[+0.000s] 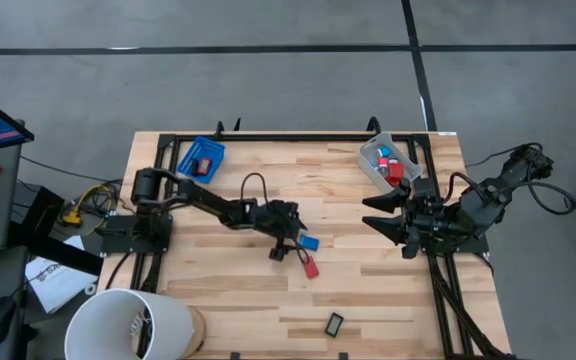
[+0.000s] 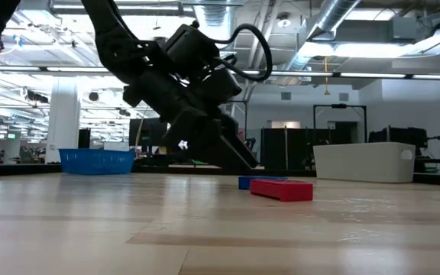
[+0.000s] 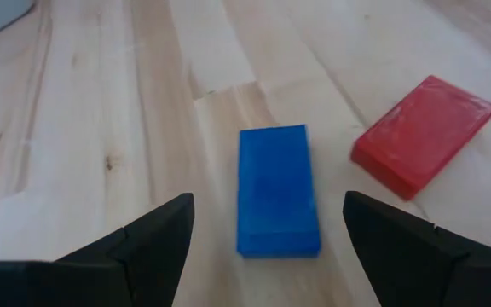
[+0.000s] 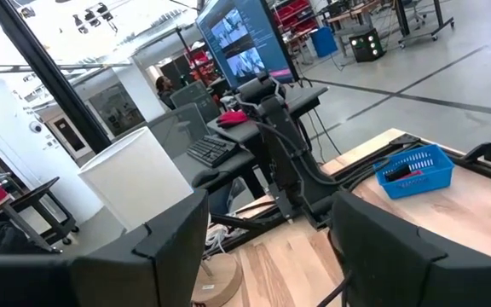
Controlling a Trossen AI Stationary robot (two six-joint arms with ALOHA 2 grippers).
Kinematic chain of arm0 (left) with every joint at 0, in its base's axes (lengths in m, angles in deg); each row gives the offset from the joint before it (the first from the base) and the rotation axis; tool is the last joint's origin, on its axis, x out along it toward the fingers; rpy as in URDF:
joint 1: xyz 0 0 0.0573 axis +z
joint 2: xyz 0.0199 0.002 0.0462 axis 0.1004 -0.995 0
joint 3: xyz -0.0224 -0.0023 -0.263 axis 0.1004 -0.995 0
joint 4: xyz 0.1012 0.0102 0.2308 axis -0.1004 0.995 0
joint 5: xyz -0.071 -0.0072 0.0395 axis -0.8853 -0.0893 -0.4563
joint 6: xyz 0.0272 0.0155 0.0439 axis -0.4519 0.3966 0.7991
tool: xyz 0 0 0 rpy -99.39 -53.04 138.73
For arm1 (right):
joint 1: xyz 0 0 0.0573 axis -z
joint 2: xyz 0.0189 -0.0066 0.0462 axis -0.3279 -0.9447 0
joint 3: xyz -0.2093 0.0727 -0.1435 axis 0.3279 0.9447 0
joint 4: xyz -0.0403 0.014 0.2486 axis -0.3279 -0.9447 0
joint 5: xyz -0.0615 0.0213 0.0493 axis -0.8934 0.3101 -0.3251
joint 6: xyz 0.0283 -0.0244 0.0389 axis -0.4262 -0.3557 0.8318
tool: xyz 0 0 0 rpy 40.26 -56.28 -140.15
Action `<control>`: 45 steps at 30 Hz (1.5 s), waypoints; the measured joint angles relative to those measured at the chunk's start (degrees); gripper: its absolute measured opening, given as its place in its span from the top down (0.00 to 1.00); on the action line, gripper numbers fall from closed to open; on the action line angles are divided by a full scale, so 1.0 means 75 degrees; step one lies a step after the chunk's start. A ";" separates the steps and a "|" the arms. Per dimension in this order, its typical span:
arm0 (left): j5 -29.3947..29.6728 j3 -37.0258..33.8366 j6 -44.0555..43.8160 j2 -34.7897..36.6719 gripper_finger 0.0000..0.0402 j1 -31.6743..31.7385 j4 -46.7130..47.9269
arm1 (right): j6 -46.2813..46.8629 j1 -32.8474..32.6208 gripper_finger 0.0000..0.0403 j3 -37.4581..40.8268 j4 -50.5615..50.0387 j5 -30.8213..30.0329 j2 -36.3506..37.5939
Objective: Pick & Place Office items
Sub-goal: Put the blue clock into the blue bin
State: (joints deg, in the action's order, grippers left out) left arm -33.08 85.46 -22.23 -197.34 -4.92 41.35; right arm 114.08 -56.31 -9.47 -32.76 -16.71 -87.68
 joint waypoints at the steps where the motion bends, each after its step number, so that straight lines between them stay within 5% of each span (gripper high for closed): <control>1: -0.0012 -0.0002 0.0000 -0.0003 0.26 0.0027 0.0008 | 0.0000 0.0000 0.39 0.0000 0.0000 0.0002 0.0000; 27: -0.0520 -0.0002 0.0000 -0.0015 0.26 0.0017 0.0039 | -0.0007 0.0006 0.39 0.0000 -0.0001 0.0002 0.0000; 45: -0.0526 0.0818 -0.0088 -0.0913 0.26 0.0032 0.0198 | -0.0080 0.0000 0.39 0.0000 0.0345 0.0007 -0.0208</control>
State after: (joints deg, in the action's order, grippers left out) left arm -37.03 91.59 -22.89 -204.18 -4.68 42.83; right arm 113.48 -56.31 -9.47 -30.18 -16.65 -89.24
